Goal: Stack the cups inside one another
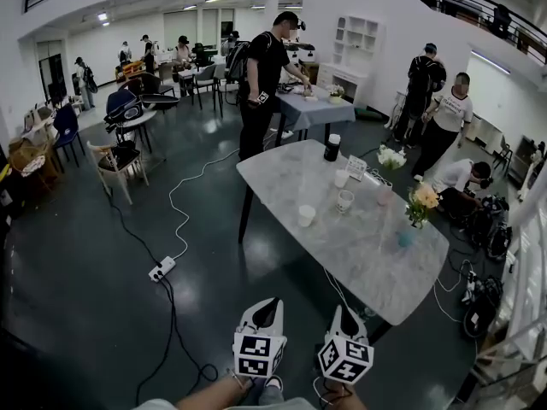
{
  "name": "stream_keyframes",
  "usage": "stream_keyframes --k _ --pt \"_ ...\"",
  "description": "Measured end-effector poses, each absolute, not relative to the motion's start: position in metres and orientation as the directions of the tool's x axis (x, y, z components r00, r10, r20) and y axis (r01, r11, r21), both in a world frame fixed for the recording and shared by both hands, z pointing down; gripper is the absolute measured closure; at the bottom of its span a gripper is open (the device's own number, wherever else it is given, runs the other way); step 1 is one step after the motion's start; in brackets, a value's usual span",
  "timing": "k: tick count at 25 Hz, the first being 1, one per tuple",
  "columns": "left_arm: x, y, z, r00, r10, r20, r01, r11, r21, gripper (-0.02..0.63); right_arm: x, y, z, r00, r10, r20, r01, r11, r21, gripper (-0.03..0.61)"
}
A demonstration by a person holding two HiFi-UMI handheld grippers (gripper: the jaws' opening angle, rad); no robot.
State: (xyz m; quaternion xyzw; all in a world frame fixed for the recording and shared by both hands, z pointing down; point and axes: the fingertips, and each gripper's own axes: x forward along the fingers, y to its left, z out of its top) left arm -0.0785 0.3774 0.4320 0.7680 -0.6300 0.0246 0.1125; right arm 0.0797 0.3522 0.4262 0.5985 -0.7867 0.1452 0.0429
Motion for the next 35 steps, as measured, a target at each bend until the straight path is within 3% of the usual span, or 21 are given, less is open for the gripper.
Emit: stream_keyframes --k 35 --pt "-0.028 0.212 0.442 0.223 -0.948 0.228 -0.972 -0.200 0.120 0.612 0.140 0.195 0.449 -0.267 -0.911 0.314 -0.957 0.213 -0.196 0.572"
